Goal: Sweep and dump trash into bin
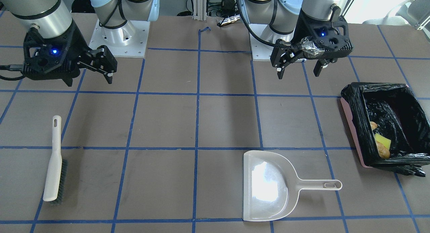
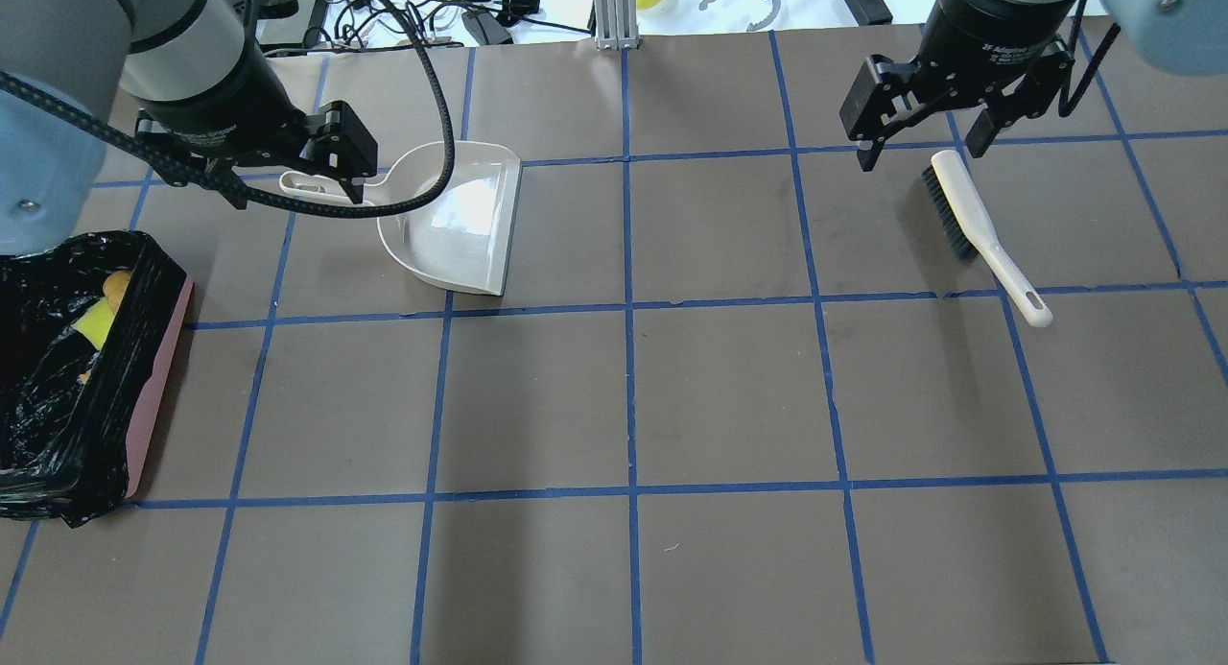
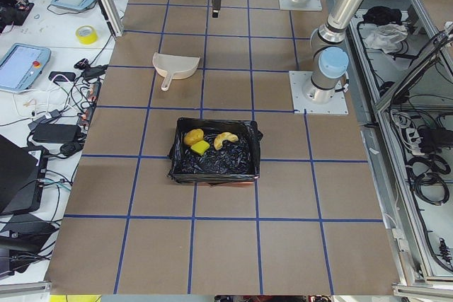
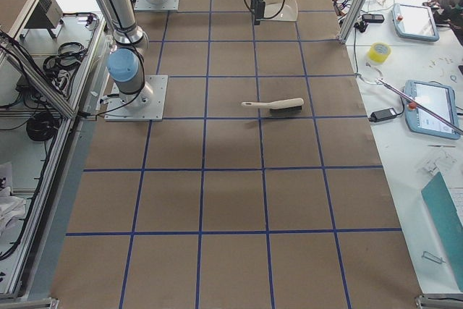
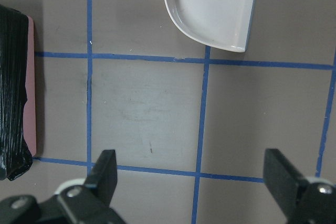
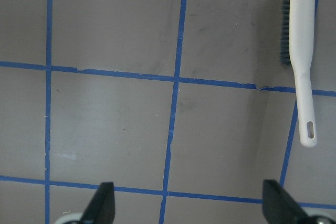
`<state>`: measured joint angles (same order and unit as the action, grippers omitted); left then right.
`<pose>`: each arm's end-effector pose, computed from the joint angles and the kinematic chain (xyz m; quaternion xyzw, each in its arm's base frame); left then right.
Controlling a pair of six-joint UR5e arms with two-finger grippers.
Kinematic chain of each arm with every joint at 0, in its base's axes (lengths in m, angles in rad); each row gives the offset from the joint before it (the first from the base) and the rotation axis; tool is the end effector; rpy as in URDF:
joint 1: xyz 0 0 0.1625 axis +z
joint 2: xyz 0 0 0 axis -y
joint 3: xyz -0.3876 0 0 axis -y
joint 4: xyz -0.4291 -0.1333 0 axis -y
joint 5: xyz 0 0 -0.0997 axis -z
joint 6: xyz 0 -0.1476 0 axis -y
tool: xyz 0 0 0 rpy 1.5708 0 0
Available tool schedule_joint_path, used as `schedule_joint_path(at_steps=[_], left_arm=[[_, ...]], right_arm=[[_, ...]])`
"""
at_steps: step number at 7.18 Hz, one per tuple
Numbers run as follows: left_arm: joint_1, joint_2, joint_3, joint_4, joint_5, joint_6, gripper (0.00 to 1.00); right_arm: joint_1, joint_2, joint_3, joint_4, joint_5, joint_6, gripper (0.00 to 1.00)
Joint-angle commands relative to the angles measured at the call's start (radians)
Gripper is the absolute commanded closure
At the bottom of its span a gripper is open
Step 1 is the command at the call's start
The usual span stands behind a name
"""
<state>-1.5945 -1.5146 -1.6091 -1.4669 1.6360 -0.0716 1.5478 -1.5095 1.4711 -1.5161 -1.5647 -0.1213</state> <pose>-0.1361 -0.5210 0.4231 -0.0259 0.9973 -0.0623 0.0296 0.1215 -0.5527 0.4166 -0.0491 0.9988 0.0079 0.0036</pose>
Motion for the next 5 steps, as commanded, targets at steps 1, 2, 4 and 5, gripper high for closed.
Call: schedule_joint_path(at_steps=[1, 2, 4, 5], left_arm=[[0.001, -0.002, -0.005, 0.014, -0.048, 0.031, 0.0], [-0.001, -0.004, -0.006, 0.013, -0.048, 0.057, 0.0], [-0.002, -0.004, -0.012, 0.014, -0.053, 0.058, 0.0], [-0.002, -0.006, -0.015, 0.014, -0.057, 0.052, 0.0]], right_arm=[[0.002, 0.0, 0.002, 0.001, 0.0, 0.0, 0.0], [0.0, 0.0, 0.002, 0.001, 0.0, 0.0, 0.0], [0.0, -0.001, 0.006, 0.001, 0.0, 0.0, 0.0], [0.0, -0.001, 0.008, 0.001, 0.0, 0.0, 0.0]])
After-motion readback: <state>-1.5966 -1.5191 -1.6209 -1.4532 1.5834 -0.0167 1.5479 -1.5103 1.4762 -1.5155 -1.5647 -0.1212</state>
